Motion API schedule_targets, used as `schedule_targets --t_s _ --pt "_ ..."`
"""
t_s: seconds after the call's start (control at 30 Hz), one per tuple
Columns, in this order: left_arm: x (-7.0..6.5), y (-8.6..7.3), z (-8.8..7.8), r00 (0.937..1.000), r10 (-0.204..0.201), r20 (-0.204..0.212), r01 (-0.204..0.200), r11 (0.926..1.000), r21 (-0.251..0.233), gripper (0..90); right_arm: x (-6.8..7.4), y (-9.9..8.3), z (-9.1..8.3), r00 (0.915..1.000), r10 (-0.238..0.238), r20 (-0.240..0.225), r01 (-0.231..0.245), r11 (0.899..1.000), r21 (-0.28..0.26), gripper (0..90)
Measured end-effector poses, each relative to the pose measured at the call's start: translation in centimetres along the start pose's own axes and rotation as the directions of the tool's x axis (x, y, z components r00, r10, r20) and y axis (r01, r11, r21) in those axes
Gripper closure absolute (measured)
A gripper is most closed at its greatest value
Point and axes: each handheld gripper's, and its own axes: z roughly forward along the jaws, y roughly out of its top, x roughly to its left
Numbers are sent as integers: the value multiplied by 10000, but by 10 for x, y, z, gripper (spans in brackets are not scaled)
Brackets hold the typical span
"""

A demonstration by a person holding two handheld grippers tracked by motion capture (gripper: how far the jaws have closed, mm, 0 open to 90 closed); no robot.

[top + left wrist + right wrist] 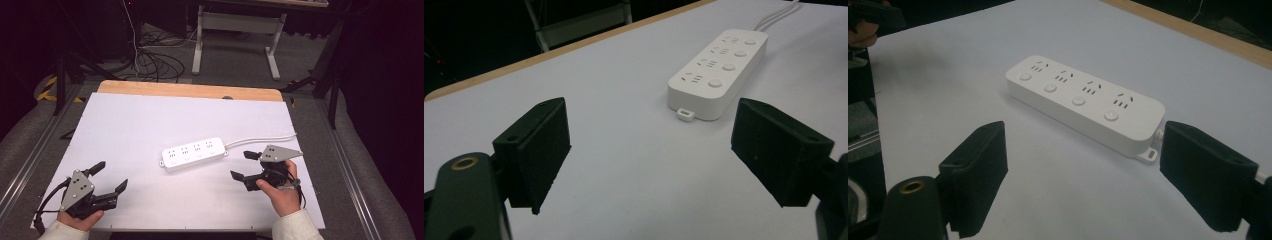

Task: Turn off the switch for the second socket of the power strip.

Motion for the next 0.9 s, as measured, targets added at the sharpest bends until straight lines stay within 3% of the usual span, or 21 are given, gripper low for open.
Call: schedule_targets --t_s 0.27,0.53,0.73,0.9 --pt "-1 0 -1 10000 31 -21 -31 10000 -35 165 -5 -31 -10 9992 26 388 -23 10000 -74 185" --pt "-1 0 -3 10000 38 -5 -38 10000 19 162 -13 -58 -18 9963 718 469 -709 9973 -205 148" --pt "-3 -2 -6 9999 106 -35 -105 9998 162 153 -16 -79 -23 9958 753 517 -772 9964 350 93" --pt "-4 -4 -8 9999 122 -15 -121 9993 349 140 -17 -95 -25 9912 1107 723 -1150 9917 575 87"
